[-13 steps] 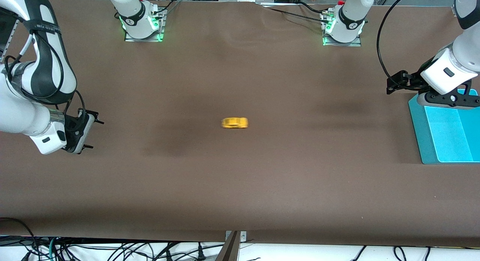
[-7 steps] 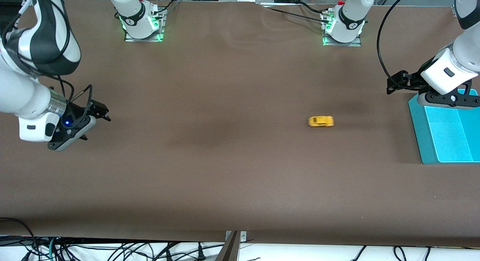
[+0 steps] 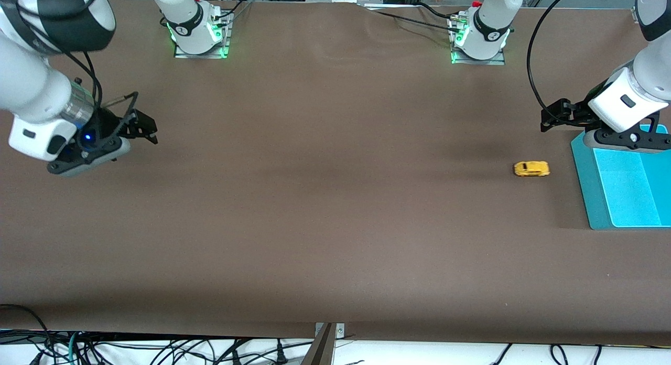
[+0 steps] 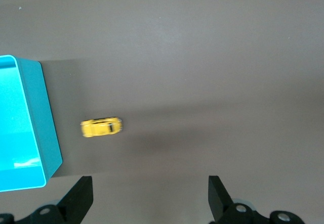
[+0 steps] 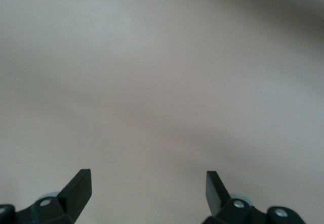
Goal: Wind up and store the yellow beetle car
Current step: 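Open the right gripper to release the car toward the blue tray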
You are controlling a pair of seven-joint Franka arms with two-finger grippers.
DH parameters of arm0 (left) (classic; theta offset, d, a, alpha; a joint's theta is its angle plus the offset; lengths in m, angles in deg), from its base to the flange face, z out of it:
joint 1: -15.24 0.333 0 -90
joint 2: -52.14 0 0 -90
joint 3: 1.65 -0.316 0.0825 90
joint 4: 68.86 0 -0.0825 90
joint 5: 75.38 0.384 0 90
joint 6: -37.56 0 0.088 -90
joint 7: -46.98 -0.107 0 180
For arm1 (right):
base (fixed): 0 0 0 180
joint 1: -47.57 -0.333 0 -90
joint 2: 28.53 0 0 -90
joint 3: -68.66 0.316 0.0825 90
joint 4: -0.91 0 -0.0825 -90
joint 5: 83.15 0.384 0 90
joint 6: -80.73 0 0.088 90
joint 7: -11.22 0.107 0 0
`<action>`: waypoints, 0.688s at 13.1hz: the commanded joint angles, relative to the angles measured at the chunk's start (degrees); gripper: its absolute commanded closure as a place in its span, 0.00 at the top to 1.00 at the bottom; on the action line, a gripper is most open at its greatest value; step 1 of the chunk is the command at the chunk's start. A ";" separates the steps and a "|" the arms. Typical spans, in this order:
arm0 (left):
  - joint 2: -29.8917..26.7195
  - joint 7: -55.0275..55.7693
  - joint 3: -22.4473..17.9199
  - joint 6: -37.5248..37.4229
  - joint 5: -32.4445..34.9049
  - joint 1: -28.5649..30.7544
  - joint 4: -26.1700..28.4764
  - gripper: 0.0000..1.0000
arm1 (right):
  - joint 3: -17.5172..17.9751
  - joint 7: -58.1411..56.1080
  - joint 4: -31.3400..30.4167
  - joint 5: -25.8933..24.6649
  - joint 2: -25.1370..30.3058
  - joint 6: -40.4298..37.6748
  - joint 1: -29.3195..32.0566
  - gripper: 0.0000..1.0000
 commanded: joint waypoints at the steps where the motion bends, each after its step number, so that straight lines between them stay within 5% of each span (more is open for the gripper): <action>1: 0.76 -0.14 0.04 -1.05 0.99 -0.05 -1.58 1.00 | -2.24 3.54 -0.92 -0.70 4.07 -1.37 -1.51 1.00; 6: 0.76 -0.31 -0.05 -4.55 0.98 0.66 -1.41 1.00 | -7.70 5.20 -5.82 2.30 10.56 -3.30 -4.41 1.00; 8: 0.58 -0.75 -0.05 -6.93 0.99 0.66 -1.50 1.00 | -16.10 9.41 -7.07 2.03 11.98 -4.79 -12.63 1.00; 9: 0.41 -1.63 -0.05 -7.90 0.99 0.74 -1.50 1.00 | -17.19 9.52 -7.07 2.03 11.90 -4.97 -13.29 1.00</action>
